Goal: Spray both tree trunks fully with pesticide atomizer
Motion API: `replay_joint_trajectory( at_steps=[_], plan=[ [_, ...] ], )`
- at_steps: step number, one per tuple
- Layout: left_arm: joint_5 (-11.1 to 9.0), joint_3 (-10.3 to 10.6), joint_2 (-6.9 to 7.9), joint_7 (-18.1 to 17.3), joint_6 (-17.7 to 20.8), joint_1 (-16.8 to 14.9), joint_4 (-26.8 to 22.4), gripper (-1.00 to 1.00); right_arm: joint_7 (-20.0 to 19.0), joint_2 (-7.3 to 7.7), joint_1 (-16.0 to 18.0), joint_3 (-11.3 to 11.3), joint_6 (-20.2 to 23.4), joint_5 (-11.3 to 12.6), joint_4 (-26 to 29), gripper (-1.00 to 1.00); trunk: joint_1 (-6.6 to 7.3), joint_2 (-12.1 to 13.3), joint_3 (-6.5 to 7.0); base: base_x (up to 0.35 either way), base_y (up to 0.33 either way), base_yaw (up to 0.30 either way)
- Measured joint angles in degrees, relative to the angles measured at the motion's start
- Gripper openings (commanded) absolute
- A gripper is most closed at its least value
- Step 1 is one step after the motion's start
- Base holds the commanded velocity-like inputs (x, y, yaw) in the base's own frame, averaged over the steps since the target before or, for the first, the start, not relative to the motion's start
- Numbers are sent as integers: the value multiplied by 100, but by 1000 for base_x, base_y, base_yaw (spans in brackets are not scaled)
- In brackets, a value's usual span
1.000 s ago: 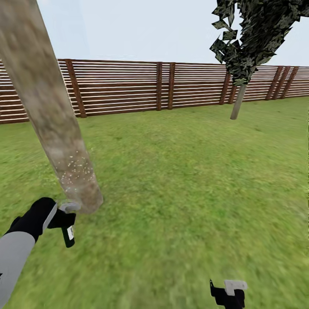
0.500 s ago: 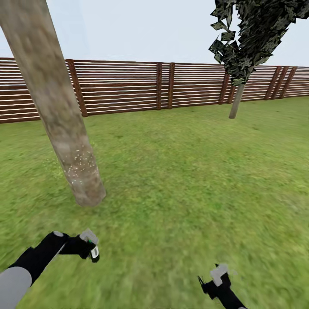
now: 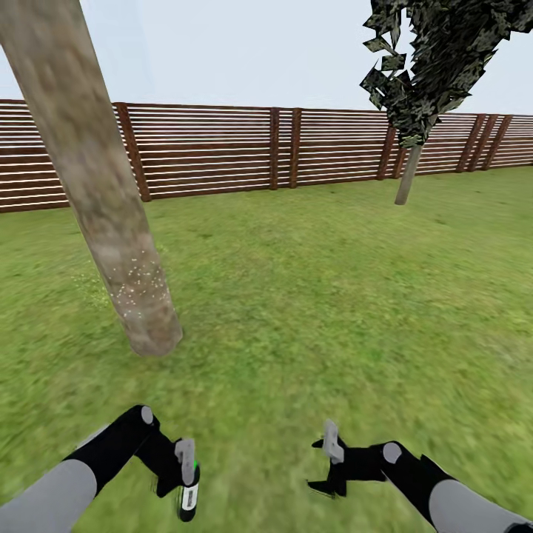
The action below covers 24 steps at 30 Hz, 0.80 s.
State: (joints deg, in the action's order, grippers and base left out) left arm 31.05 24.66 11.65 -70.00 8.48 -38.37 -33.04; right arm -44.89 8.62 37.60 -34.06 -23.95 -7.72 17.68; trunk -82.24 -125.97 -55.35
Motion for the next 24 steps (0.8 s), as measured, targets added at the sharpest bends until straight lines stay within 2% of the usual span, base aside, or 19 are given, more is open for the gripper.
replay_joint_trajectory(
  at_steps=[3,5,7,12,14,18,24],
  plan=[
    [55,76,-208,10,-310,23,17,-100,-306,-64,1,9,-4,0,287,-100,0,0,0,0,0,0],
    [91,163,-393,42,-380,33,19,-100,-506,-150,0,11,-8,-5,443,-100,0,0,0,0,0,0],
    [110,264,-515,59,-386,34,20,-100,-617,-232,0,11,-8,-8,469,-100,0,0,0,0,0,0],
    [124,368,-883,86,-387,34,19,-100,-672,-551,0,12,-8,-11,501,-100,0,0,0,0,0,0],
    [122,495,-1003,319,-382,34,20,-100,-674,-646,0,12,-8,-9,513,-100,0,0,0,0,0,0],
    [118,662,-1093,612,-367,34,30,-100,-674,-761,0,12,-8,-10,519,-100,0,0,0,0,0,0],
    [120,677,-1108,834,-324,34,24,-100,-685,-777,0,17,1,-12,700,-100,0,0,0,0,0,0]
  ],
)
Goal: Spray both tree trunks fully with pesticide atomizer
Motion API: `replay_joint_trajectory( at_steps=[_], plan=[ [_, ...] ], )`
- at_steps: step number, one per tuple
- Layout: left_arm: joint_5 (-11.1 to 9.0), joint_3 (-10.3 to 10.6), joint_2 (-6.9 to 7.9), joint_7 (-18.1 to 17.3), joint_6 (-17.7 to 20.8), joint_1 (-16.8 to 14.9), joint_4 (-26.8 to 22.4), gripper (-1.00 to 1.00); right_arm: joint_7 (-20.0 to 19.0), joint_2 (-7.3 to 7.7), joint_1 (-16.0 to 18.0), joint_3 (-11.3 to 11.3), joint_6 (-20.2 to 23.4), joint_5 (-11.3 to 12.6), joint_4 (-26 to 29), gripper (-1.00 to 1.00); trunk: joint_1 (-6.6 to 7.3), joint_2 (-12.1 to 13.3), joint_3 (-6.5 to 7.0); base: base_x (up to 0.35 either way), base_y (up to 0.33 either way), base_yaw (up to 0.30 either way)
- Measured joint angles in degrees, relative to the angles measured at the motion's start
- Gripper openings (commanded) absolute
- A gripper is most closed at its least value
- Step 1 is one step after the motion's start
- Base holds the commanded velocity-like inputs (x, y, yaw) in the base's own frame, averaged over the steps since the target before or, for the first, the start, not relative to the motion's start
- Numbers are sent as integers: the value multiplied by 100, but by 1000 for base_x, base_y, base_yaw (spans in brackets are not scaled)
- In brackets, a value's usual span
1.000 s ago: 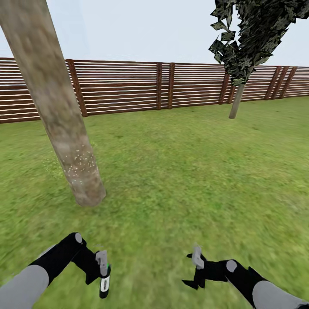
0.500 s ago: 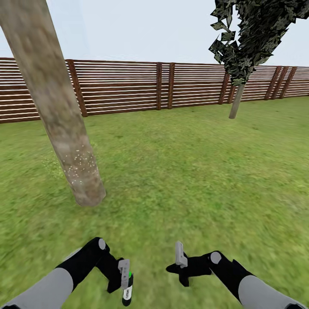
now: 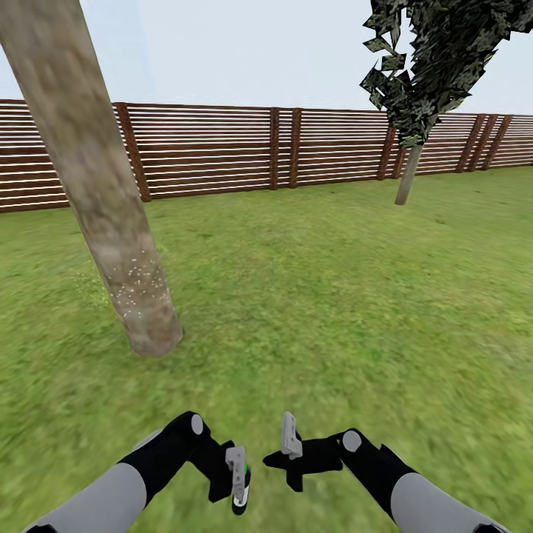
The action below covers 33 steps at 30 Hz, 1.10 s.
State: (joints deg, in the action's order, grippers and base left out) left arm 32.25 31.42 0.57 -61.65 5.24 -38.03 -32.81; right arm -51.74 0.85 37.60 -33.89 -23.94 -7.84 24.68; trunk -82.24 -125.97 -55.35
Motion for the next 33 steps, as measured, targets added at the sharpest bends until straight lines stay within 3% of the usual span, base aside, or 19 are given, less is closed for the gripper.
replay_joint_trajectory(
  at_steps=[12,22,33],
  plan=[
    [-58,10,-103,19,-60,-8,-22,-100,5,13,0,2,1,-11,-8,-100,0,0,0,0,0,0],
    [-49,-6,-273,82,-55,-9,-15,-100,7,17,0,3,1,-10,-16,-100,0,0,0,0,0,0],
    [-67,-16,-285,161,-54,-8,-14,-100,7,17,0,7,1,-15,-17,-100,0,0,0,0,0,0]
  ],
)
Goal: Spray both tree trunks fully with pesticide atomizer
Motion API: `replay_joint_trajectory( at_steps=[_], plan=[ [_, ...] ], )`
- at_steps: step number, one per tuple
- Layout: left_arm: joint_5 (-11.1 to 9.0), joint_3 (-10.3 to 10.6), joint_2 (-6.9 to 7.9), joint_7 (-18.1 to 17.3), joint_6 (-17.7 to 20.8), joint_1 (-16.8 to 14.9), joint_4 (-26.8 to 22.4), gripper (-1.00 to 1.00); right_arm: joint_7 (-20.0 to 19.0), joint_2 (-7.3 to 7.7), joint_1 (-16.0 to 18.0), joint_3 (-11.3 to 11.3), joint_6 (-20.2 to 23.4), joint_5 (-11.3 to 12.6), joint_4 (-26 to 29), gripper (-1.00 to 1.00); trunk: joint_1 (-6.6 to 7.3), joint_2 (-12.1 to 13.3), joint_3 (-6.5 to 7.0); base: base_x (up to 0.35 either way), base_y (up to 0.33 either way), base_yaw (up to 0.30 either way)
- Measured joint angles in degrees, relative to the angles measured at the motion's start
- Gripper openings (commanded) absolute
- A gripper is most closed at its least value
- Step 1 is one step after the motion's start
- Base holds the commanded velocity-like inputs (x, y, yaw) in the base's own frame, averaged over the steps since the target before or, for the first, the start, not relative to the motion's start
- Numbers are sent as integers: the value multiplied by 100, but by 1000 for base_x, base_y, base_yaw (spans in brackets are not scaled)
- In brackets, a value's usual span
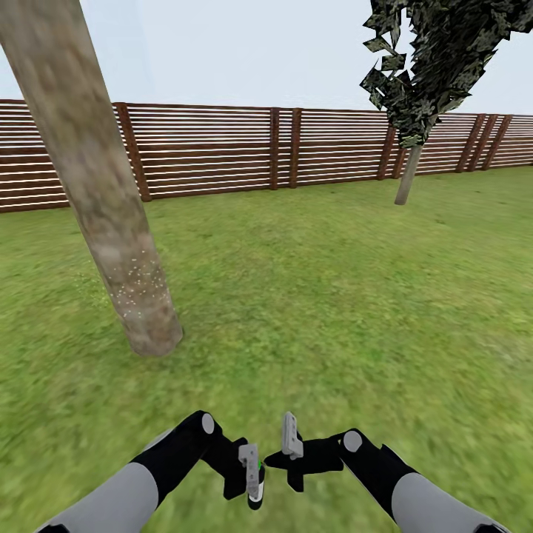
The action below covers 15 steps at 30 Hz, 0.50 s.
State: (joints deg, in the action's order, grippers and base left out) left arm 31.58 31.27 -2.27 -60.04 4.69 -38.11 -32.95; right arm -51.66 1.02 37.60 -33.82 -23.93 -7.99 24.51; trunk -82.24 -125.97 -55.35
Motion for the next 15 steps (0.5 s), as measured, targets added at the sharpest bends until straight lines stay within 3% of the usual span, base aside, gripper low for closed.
replay_joint_trajectory(
  at_steps=[11,15],
  plan=[
    [13,-19,-77,3,0,-2,0,-100,0,7,0,3,0,-4,-9,-100,0,0,0,0,0,0],
    [36,-24,58,0,-13,-3,7,-100,0,7,0,1,0,-4,-9,-100,0,0,0,0,0,0]
  ],
)
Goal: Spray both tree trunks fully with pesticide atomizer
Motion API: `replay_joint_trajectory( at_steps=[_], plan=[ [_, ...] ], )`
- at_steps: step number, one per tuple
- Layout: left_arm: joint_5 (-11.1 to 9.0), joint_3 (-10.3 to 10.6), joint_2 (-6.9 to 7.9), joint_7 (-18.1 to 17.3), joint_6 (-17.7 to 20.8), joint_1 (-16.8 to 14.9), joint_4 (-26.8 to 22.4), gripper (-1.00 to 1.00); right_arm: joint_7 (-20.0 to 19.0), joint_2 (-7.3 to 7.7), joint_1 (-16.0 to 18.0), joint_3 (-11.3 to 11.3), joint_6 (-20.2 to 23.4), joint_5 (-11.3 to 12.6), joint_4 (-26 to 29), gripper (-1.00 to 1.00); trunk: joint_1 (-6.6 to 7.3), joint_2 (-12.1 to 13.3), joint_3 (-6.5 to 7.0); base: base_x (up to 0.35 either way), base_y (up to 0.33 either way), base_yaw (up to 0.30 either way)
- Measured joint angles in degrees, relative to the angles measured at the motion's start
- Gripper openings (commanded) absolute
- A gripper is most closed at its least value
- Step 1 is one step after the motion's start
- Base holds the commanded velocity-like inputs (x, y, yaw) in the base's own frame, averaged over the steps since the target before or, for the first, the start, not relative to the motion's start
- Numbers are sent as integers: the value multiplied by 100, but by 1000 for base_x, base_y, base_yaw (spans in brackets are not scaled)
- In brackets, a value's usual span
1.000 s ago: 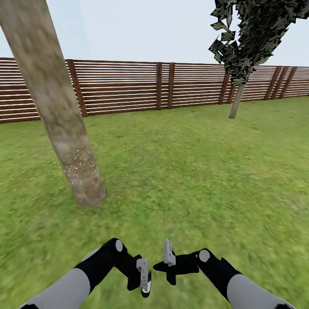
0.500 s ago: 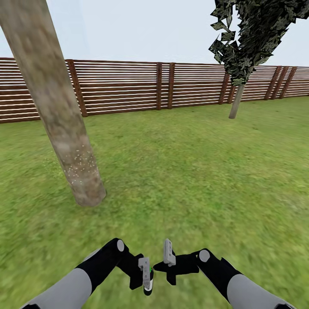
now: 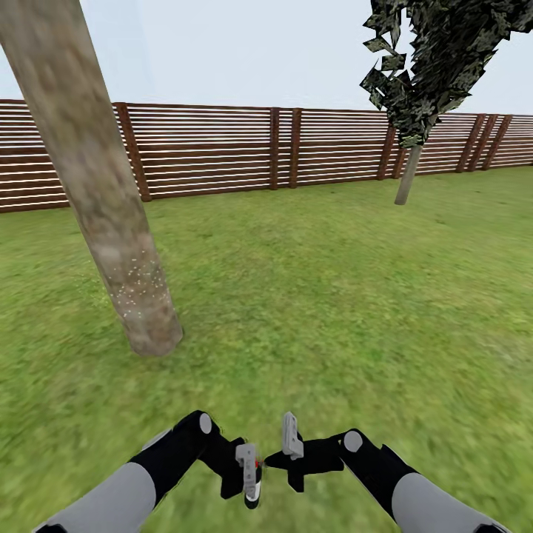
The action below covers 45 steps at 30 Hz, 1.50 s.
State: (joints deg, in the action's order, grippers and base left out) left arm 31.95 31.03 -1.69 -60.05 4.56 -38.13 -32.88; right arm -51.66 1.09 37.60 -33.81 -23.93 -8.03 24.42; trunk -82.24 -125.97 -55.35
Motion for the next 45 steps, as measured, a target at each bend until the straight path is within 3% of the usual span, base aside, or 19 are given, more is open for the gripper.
replay_joint_trajectory(
  at_steps=[5,6,11,12,13,14,15,16,17,18,19,21,22,25,27,29,34,41,45],
  plan=[
    [8,-16,705,-9,-15,1,74,-100,1,9,0,-8,0,2,0,-100,0,0,0,0,0,0],
    [7,-15,911,-10,-22,2,175,-100,1,16,0,-9,0,2,-2,100,0,0,0,0,0,0],
    [-52,-60,1455,12,-502,10,701,-100,27,49,0,-17,-7,3,-34,100,0,0,0,0,0,0],
    [-71,-199,1502,119,-555,9,794,-100,62,56,0,-16,-14,8,-111,100,0,0,0,0,0,0],
    [-96,-523,1516,408,-562,8,834,-100,254,63,0,-22,-19,18,-330,100,0,0,0,0,0,0],
    [-161,-967,1513,824,-556,9,871,-100,744,66,-5,-33,-23,28,-696,100,0,0,0,0,0,0],
    [-255,-1566,1482,1472,-555,18,1135,-100,1653,55,-14,-46,-26,51,-1325,100,0,0,0,0,0,0],
    [-309,-1817,1464,1822,-573,23,1344,-100,2144,45,-17,-47,-35,84,-1671,100,0,0,-1,0,0,0],
    [-384,-2185,1445,2440,-596,27,1715,-100,2958,32,-45,12,-40,250,-1961,100,0,0,-1,0,0,0],
    [-515,-2547,1433,3076,-619,33,2054,-100,3756,22,-197,109,-45,524,-2115,100,0,0,-2,0,0,0],
    [-811,-2808,1430,3785,-731,50,2392,-100,4583,10,-483,213,-53,941,-2187,100,0,0,-2,0,0,0],
    [-1495,-3051,1427,4978,-1462,275,2768,-100,5746,7,-911,345,-168,1756,-2240,100,0,0,-2,0,0,0],
    [-1886,-3106,1432,5438,-1924,452,2835,-100,6054,6,-1005,356,-351,2182,-2256,100,0,0,-2,0,0,0],
    [-2966,-3162,1467,5996,-2920,1032,2892,-100,6332,40,-1111,363,-1025,3264,-2271,100,0,0,-1,0,0,0],
    [-3546,-3177,1490,6087,-3201,1217,2938,-100,6361,59,-1124,354,-1173,3550,-2270,100,0,0,-1,0,0,0],
    [-3903,-3146,1459,6097,-3283,1385,2987,-100,6346,51,-1130,335,-1210,3603,-2283,100,0,0,-1,0,0,0],
    [-4082,-3142,1421,6097,-3320,1520,3307,-100,6328,52,-1169,322,-1209,3600,-2297,100,0,0,-1,0,0,0],
    [-4064,-3132,1220,6097,-3303,1523,3335,-100,6380,144,-1194,332,-1210,3631,-2297,100,0,0,0,0,0,0],
    [-4075,-3139,1204,6098,-3306,1528,3336,-100,6365,64,-1232,327,-1200,3636,-2298,100,0,0,0,0,0,0]
  ],
)
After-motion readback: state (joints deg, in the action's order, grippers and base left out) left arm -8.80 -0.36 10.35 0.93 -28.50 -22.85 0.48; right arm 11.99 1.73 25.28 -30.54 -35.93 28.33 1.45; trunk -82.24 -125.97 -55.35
